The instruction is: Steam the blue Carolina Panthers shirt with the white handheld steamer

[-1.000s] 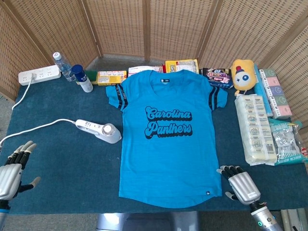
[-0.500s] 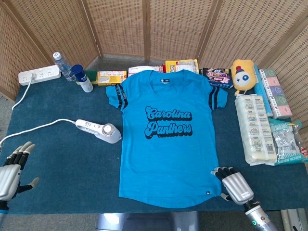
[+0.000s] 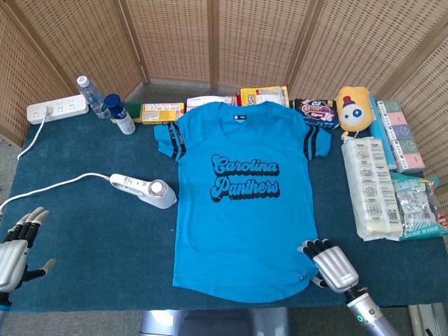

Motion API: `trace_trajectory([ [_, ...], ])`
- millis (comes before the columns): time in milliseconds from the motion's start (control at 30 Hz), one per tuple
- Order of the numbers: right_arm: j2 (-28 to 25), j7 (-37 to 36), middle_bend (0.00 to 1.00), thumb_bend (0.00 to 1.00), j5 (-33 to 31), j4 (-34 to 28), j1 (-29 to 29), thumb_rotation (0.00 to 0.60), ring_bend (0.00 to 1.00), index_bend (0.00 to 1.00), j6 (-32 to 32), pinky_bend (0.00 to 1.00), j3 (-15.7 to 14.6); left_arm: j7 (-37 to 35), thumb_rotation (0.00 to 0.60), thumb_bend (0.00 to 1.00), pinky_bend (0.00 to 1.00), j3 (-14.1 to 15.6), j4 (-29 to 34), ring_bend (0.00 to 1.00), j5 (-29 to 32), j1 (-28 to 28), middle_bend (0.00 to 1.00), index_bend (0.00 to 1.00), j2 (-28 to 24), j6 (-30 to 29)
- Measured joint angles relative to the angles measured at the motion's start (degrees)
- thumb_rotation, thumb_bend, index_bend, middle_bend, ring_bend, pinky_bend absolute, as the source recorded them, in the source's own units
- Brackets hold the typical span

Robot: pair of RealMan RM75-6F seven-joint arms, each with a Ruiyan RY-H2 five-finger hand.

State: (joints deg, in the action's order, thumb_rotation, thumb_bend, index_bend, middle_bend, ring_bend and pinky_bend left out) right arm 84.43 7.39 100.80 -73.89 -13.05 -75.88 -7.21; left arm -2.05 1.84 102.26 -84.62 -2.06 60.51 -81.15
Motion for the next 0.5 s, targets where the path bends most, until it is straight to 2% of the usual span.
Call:
trace_trajectory([
  [233,0.84,1.51,0.35,0.21,-0.39,-0.69,-0.85,0.6,0.38,0.37,1.0,0.41,0.73,-0.96,0.6,0.24,0.11,0.02,-0.94,0.0,0.04,0.04,0.0,0.0,0.31,0.07],
  [500,1.79,2.14,0.43,0.34,-0.47,-0.84,-1.82,0.6,0.46,0.51,1.84,0.57,1.17,-1.68,0.6,0.24,0.11,-0.03,-1.45,0.0,-0.12,0.17,0.0,0.0,0.12,-0.26],
])
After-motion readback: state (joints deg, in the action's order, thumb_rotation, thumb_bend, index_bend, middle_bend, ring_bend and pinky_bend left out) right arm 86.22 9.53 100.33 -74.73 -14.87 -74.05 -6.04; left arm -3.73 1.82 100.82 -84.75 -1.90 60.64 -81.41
